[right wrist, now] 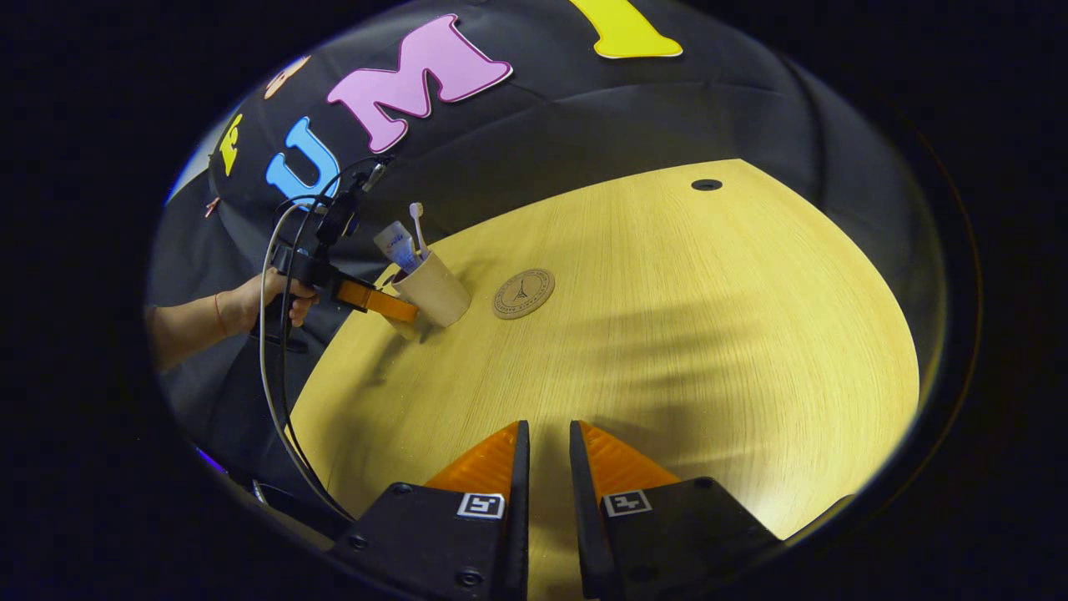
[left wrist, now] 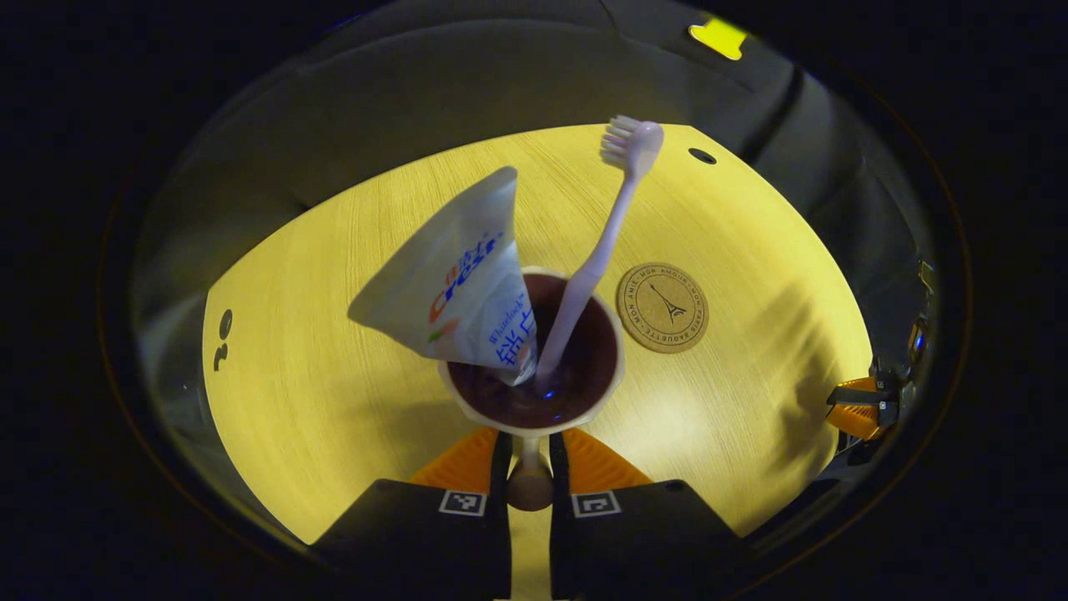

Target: Put the toothbrush and toothpaste on the desktop into the cup, then pick up the cup and place it on the coaster on the desktop.

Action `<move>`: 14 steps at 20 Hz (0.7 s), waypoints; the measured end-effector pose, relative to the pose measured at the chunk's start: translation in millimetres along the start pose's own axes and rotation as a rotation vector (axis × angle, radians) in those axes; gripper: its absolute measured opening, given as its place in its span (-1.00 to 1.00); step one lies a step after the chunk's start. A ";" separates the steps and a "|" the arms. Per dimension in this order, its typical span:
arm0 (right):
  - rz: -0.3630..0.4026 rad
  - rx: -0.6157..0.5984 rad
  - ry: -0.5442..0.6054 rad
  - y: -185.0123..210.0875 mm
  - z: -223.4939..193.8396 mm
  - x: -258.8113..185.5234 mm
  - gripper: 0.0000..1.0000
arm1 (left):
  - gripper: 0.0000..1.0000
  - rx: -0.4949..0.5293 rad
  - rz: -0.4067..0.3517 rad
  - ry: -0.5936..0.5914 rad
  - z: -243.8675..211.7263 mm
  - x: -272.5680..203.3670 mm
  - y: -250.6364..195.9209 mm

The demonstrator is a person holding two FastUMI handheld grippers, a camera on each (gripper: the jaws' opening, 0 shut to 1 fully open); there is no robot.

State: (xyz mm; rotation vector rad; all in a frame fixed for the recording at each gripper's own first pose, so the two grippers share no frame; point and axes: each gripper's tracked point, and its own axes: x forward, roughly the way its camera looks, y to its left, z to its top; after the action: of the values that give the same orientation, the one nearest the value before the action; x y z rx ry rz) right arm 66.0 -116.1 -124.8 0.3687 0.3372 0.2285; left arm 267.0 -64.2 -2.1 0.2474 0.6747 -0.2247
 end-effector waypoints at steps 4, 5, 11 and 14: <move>0.009 -0.002 0.000 1.0 -0.4 -1.1 -0.43 | -0.56 -0.012 0.010 -0.049 7.3 -7.4 -2.1; 0.011 -0.004 0.000 1.3 -1.4 -1.6 -0.43 | -0.56 -0.007 0.014 -0.058 8.8 -9.6 -2.3; 0.003 0.004 -0.021 -5.9 2.8 -11.8 -0.43 | -0.47 0.083 -0.045 -0.084 33.8 -18.6 -55.3; -0.016 0.023 -0.041 -16.4 5.8 -22.3 -0.43 | -0.57 0.154 -0.074 -0.080 49.4 -8.4 -89.3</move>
State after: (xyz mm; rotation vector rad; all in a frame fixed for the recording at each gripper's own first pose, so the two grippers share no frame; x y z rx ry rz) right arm 50.2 -139.0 -119.9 0.3929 0.3029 0.2015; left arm 264.2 -162.4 26.9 0.3592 0.5883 -0.3566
